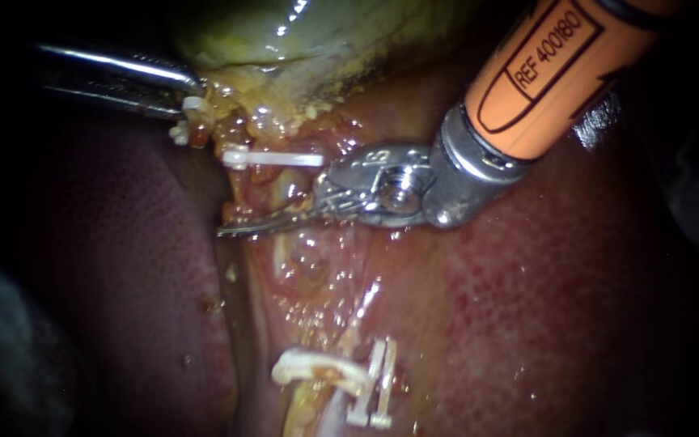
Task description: Go back from the cut right tube
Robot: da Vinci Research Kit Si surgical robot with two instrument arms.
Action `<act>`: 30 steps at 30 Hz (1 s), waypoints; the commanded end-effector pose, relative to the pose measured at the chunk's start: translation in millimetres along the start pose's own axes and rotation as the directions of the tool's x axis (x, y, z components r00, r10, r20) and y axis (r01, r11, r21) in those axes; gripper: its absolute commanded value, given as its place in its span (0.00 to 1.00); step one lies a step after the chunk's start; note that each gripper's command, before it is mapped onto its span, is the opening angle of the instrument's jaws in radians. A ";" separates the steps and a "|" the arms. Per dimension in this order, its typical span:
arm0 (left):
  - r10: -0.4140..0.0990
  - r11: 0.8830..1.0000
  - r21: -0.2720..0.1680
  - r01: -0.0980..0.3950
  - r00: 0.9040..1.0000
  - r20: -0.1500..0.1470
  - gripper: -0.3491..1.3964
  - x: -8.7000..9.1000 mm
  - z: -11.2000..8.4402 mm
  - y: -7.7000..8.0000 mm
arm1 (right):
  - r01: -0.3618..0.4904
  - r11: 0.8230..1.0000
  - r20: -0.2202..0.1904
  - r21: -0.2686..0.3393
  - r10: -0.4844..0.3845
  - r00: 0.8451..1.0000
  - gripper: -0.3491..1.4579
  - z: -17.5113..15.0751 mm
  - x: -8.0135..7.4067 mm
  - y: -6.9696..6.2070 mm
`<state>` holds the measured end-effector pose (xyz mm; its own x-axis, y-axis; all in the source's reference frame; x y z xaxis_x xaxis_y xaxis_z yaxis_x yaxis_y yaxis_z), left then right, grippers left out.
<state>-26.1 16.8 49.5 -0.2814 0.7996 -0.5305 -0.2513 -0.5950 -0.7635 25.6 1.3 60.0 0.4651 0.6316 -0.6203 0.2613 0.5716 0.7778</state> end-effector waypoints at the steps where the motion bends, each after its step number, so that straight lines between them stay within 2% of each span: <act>1: 0.000 1.000 0.000 0.000 1.000 0.000 0.00 0.0 0.0 -0.1 | 0.003 1.000 -0.021 0.002 -0.003 1.000 0.22 0.1 0.0 -0.2; 2: 0.000 1.000 0.000 0.000 1.000 0.000 0.00 -0.1 0.0 -0.1 | 0.006 1.000 -0.046 0.011 -0.006 0.999 0.42 0.2 0.0 -0.4; 4: 0.001 1.000 -0.001 -0.001 1.000 0.000 0.00 -0.1 0.0 -0.2 | 0.011 1.000 -0.101 0.013 -0.009 0.995 0.71 0.6 0.3 -0.6; 5: 0.001 1.000 -0.001 -0.001 1.000 0.000 0.00 -0.1 0.0 -0.2 | 0.011 1.000 -0.119 0.006 -0.010 0.993 0.78 0.8 0.4 -0.7; 7: 0.001 1.000 -0.001 -0.001 1.000 0.000 0.00 -0.1 0.0 -0.3 | 0.010 1.000 -0.131 -0.002 -0.010 0.991 0.85 1.2 0.6 -0.7; 14: 0.001 1.000 -0.001 -0.001 1.000 0.000 0.00 -0.1 0.0 -0.3 | 0.010 1.000 -0.131 -0.002 -0.010 0.991 0.89 1.2 0.5 -0.8; 17: 0.001 1.000 -0.001 -0.001 1.000 0.000 0.00 -0.1 0.0 -0.4 | 0.010 1.000 -0.132 -0.005 -0.011 0.991 0.93 1.1 0.4 -1.2; 19: 0.001 1.000 -0.001 -0.001 1.000 0.000 0.00 -0.2 -0.1 -0.4 | 0.005 0.999 -0.144 -0.046 -0.012 0.989 0.97 0.9 0.2 -1.9; 20: 0.001 1.000 -0.001 -0.001 1.000 0.001 0.00 -0.2 -0.1 -0.4 | 0.003 0.995 -0.160 -0.097 -0.019 0.987 0.98 0.7 0.0 -2.6; 22: 0.001 1.000 -0.002 -0.001 1.000 0.001 0.00 -0.2 -0.1 -0.4 | 0.041 0.984 -0.171 -0.175 -0.071 0.983 0.98 0.0 -0.5 -4.0; 25: 0.002 1.000 -0.002 -0.002 1.000 0.001 0.00 -0.2 -0.2 -0.6 | 0.118 0.949 -0.164 -0.292 -0.171 0.972 0.98 -1.2 -1.5 -6.3; 27: 0.002 1.000 -0.002 -0.002 1.000 0.001 0.00 -0.2 -0.2 -0.8 | 0.183 0.915 -0.124 -0.360 -0.241 0.963 0.98 -2.1 -2.1 -7.5; 30: 0.002 1.000 -0.002 -0.002 1.000 0.001 0.00 -0.3 -0.2 -1.0 | 0.264 0.866 -0.007 -0.426 -0.294 0.956 0.99 -3.4 -2.7 -8.5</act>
<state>-25.6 17.2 50.4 -0.2828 0.7980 -0.5321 -0.2488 -0.5968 -0.7628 18.8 -3.4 54.6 0.3880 0.4137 -0.8236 -0.0198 0.8971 0.4413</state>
